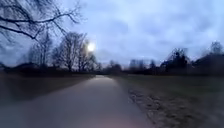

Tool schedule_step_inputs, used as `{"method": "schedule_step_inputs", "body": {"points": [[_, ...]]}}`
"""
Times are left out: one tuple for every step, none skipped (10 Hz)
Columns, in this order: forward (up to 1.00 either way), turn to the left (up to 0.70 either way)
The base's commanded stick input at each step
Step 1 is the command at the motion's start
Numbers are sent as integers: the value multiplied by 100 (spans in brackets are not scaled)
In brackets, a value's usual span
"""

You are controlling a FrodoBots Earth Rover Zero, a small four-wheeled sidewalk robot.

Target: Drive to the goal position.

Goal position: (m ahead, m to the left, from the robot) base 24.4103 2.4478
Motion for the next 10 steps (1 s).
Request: {"method": "schedule_step_inputs", "body": {"points": [[100, 4], [100, 4], [100, 4], [100, 4], [100, 4], [100, 4], [100, 4], [100, 4], [100, 4], [100, 4]]}}
